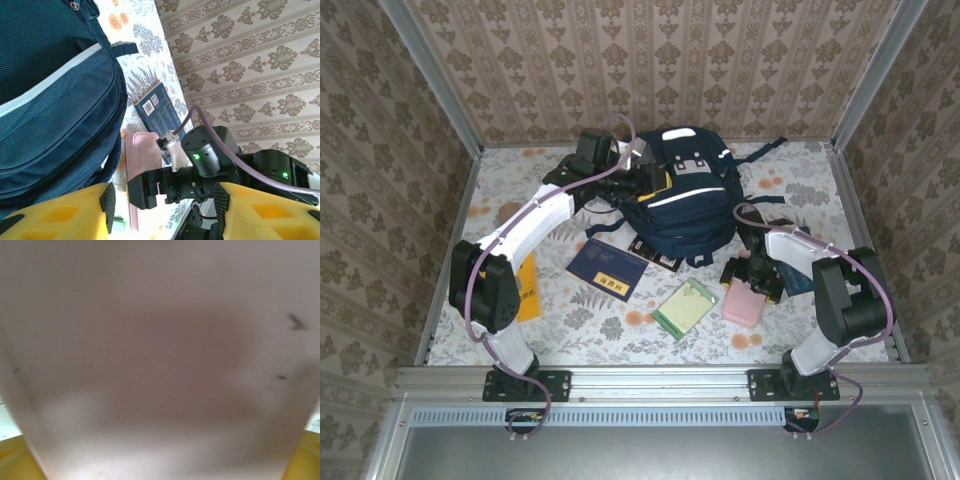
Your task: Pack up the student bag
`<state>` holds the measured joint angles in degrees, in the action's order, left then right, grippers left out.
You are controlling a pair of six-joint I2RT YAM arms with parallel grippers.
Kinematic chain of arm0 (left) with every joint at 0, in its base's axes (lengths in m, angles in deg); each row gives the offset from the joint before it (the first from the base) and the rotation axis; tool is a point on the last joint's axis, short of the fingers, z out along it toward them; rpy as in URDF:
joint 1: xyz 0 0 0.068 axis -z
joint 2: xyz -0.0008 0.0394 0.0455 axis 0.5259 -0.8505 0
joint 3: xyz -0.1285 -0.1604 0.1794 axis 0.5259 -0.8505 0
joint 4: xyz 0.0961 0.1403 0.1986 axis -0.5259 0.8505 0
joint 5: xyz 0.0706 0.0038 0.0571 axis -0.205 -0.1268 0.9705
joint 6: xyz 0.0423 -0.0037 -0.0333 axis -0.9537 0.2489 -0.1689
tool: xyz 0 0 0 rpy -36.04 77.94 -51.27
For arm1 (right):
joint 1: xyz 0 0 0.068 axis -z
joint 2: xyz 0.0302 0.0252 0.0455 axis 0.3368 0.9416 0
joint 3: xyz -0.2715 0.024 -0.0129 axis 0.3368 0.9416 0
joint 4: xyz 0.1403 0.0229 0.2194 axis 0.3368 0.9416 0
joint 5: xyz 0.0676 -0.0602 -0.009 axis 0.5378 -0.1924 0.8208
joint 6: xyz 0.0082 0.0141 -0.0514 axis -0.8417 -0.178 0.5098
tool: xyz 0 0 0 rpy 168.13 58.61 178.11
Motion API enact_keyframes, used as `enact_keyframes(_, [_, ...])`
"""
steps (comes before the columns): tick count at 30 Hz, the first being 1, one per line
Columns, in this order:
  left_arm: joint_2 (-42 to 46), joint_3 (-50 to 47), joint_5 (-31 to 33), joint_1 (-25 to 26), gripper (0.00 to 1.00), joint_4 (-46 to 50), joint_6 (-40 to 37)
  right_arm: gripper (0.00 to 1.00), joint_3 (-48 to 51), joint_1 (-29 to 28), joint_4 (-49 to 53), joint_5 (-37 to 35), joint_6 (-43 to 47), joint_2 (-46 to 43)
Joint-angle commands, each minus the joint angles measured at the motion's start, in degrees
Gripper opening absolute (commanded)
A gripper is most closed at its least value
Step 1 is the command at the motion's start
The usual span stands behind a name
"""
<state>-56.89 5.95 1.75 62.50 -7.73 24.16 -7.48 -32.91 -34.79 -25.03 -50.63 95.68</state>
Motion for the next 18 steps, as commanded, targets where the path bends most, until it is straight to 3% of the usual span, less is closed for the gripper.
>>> enact_keyframes(1, [-0.1,-0.7,-1.4,0.1,0.57,-1.2,0.0,1.00,-0.7,-0.9,-0.2,0.1,-1.2,2.4])
enact_keyframes(9, [-0.8,-0.3,0.4,0.3,0.58,1.3,-1.1,0.81,-0.8,-1.0,0.7,0.4,0.2,-7.4])
enact_keyframes(15, [-5.0,1.8,-0.1,2.5,0.60,3.4,-1.0,0.78,-3.4,-3.2,2.0,2.2,9.0,-17.0])
enact_keyframes(18, [-8.1,4.3,-1.0,4.6,0.66,5.8,-2.3,0.77,-4.5,-6.2,-0.1,6.0,14.2,-21.8])
